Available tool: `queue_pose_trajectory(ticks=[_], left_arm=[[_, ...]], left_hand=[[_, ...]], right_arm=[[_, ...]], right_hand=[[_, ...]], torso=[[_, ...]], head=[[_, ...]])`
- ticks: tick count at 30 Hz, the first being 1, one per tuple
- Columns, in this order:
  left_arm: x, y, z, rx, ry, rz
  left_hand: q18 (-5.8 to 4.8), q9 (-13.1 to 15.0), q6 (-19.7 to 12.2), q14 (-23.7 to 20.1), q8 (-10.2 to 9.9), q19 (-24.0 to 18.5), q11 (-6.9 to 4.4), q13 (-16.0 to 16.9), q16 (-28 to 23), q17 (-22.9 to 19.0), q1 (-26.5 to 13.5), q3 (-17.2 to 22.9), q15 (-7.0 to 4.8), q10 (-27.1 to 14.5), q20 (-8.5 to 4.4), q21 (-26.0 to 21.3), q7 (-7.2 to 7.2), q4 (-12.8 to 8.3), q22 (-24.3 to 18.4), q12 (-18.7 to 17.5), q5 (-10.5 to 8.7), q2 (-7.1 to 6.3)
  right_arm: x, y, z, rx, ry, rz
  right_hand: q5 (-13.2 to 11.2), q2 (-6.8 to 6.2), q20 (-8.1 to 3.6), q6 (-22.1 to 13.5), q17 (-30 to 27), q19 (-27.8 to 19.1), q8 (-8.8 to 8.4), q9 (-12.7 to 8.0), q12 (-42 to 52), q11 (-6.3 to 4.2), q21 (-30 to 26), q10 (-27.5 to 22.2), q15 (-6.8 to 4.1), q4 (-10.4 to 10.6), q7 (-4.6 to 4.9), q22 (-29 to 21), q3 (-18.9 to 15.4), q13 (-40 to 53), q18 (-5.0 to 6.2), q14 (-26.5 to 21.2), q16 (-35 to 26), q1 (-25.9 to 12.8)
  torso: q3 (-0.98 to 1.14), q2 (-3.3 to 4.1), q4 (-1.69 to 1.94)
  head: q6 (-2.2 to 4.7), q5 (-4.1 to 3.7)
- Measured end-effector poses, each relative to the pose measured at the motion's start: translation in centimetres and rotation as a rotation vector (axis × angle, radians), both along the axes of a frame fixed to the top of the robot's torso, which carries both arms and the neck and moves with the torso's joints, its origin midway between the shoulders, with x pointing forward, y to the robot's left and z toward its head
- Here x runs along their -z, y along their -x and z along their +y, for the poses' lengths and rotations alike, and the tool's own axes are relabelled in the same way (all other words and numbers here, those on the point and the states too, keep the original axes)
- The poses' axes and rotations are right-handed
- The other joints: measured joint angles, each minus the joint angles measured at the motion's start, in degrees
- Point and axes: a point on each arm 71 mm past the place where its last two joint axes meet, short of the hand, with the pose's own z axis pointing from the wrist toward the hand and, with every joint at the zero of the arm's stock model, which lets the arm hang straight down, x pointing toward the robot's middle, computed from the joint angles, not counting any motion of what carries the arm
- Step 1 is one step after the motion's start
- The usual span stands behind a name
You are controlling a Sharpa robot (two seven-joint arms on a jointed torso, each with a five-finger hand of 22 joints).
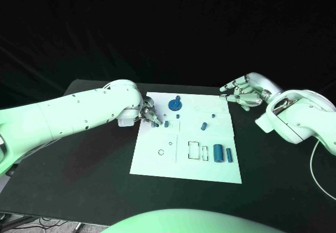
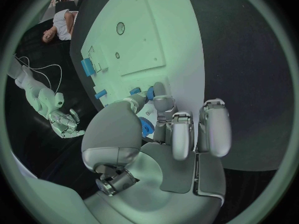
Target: Assemble the parts on the task board
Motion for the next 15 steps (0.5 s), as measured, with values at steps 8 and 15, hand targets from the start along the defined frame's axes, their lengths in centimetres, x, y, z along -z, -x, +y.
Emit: queue_pose_trajectory(ticks=[8,15], left_arm=[[-0.03,-0.12,0.01,-0.006,0.001,0.002],[-0.04,-0.19,0.00,-0.009,0.001,0.002]], left_hand=[[0.00,0.01,0.00,0.00,0.00,0.00,0.21,-0.22,0.00,-0.01,-0.22,-0.34,0.00,-0.21,0.00,0.00,0.00,0.34,0.00,-0.32,0.00,-0.22],[-0.01,0.01,0.00,0.00,0.00,0.00,0.21,-0.35,0.00,-0.01,-0.45,-0.51,0.00,-0.20,0.00,0.00,0.00,0.51,0.00,-0.32,0.00,0.01]], right_arm=[[0.00,0.01,-0.04,0.001,0.000,0.000],[0.00,0.01,-0.06,0.001,0.000,0.000]], right_hand=[[0.00,0.00,0.00,0.00,0.00,0.00,0.00,0.00,0.00,0.00,0.00,0.00,0.00,0.07,0.00,0.00,-0.07,0.00,0.00,0.00,0.00,0.00],[0.00,0.00,0.00,0.00,0.00,0.00,0.00,0.00,0.00,0.00,0.00,0.00,0.00,0.07,0.00,0.00,-0.07,0.00,0.00,0.00,0.00,0.00]], torso=[[0.01,0.02,0.01],[0.01,0.02,0.03]], head=[[-0.09,-0.09],[-0.15,-0.12]])
